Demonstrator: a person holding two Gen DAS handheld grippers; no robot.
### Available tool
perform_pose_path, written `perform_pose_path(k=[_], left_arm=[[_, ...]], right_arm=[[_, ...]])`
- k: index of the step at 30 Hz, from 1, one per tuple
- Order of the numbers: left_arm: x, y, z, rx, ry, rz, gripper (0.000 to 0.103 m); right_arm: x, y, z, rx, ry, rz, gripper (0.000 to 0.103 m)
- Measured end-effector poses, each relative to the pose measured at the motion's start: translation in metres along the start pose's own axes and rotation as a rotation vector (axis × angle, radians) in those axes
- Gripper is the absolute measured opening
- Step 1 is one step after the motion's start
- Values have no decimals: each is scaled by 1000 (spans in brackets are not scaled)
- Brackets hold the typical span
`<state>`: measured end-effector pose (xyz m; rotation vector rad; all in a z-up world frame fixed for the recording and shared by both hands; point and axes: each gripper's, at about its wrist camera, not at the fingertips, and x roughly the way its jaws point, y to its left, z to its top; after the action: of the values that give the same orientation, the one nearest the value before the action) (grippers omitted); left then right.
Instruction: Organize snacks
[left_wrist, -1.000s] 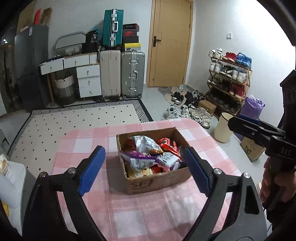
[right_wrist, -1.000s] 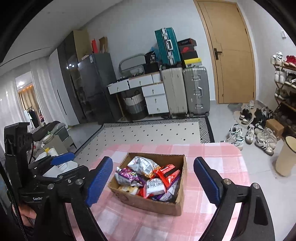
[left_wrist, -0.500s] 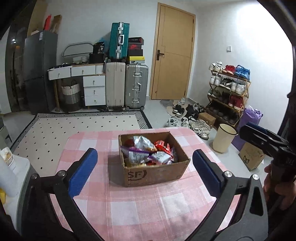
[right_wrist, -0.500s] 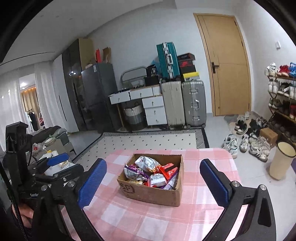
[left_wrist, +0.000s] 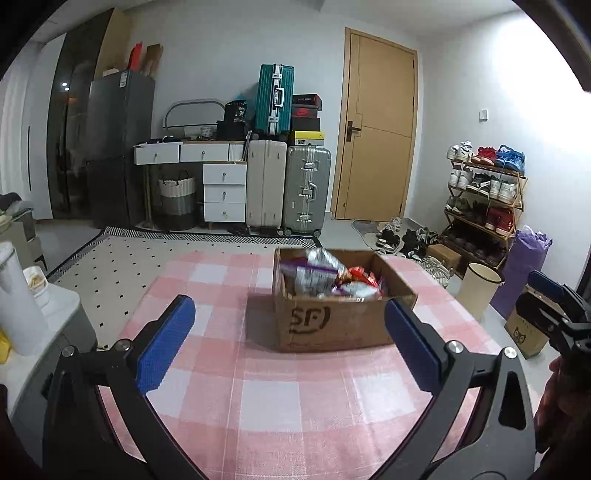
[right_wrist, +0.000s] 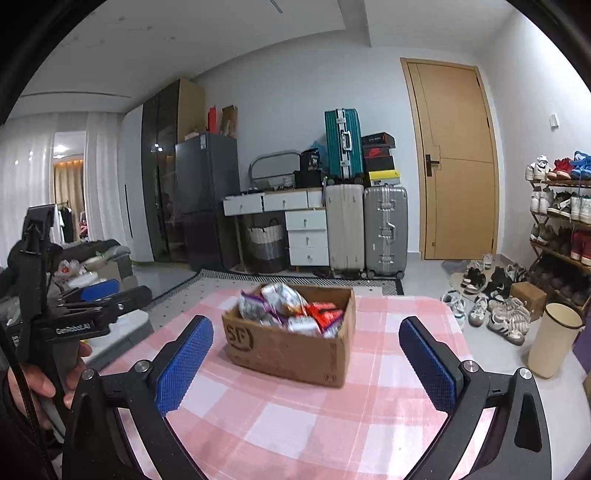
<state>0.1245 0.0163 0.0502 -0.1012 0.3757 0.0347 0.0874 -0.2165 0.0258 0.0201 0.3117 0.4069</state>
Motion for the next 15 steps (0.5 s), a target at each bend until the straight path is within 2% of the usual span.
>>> perform_pose_path(k=[5, 9, 15], left_arm=[[21, 8, -35, -42, 31, 6, 102], [45, 5, -58, -7, 24, 62, 102], [70, -2, -78, 34, 21, 139, 102]], right_arm=[[12, -6, -30, -35, -14, -26, 102], [19, -12, -47, -60, -31, -40, 102], [33, -23, -70, -46, 14, -43, 102]])
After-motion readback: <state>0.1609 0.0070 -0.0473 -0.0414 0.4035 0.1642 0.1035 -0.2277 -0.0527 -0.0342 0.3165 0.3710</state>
